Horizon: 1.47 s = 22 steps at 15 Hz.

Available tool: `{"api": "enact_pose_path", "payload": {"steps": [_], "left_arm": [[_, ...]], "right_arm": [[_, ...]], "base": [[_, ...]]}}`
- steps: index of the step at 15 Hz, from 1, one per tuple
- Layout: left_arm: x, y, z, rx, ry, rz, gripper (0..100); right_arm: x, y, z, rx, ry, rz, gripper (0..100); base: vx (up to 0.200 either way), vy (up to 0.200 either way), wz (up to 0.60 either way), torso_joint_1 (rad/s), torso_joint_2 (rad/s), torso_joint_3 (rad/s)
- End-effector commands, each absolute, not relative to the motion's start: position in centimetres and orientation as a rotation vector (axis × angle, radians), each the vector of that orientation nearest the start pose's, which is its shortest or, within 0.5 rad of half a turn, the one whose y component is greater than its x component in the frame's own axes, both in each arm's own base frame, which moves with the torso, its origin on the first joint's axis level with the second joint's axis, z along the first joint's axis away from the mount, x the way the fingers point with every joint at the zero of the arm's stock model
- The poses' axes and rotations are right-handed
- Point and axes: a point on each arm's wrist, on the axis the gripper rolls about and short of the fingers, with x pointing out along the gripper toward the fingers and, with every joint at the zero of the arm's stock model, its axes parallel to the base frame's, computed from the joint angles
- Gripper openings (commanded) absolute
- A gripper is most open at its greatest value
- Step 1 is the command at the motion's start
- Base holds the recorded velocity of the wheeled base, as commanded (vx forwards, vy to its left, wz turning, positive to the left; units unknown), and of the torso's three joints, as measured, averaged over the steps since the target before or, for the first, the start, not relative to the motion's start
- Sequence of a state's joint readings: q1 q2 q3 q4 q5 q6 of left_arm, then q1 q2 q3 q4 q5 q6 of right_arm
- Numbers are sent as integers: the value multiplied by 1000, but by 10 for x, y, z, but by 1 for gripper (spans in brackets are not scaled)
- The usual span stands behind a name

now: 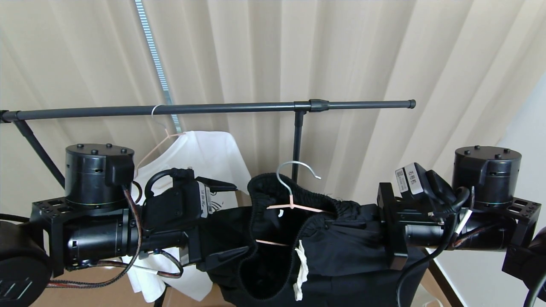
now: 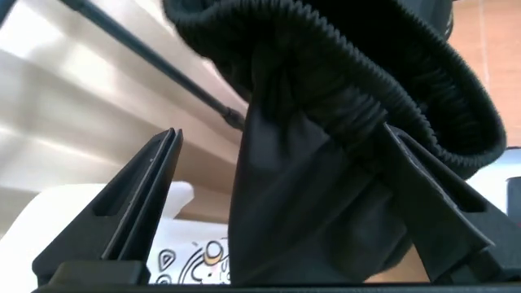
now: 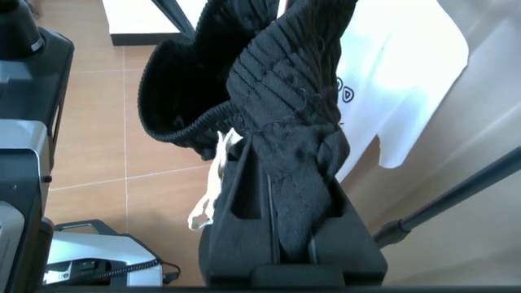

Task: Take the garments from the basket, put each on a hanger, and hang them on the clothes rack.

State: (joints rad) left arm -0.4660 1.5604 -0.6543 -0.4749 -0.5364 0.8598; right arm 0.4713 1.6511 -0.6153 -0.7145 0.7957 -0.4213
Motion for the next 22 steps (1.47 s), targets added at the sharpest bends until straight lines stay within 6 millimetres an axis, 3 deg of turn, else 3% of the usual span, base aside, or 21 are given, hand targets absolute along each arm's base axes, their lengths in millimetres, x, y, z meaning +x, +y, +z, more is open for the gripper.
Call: {"api": "enact_pose_path", "payload": {"steps": [1,7,14,22], "left_arm": [[229,-133,161,739,25,-1139,100],[241,-146,166,672,48,-1131,100],[227,-137,162,650,83,-1127,100],[230,-142,153,628,113,-1172,100]], "right_arm": [[229,140,156,-306,69,1325,0],[217,145,156,-309,65,1363,0],[213,146,158,-311,57,1373,0],[201,147,161,-308,36,1419,0]], "base": [[0,0,0,0,0,0],[0,0,0,0,0,0],[0,0,0,0,0,0],[0,0,0,0,0,0]]}}
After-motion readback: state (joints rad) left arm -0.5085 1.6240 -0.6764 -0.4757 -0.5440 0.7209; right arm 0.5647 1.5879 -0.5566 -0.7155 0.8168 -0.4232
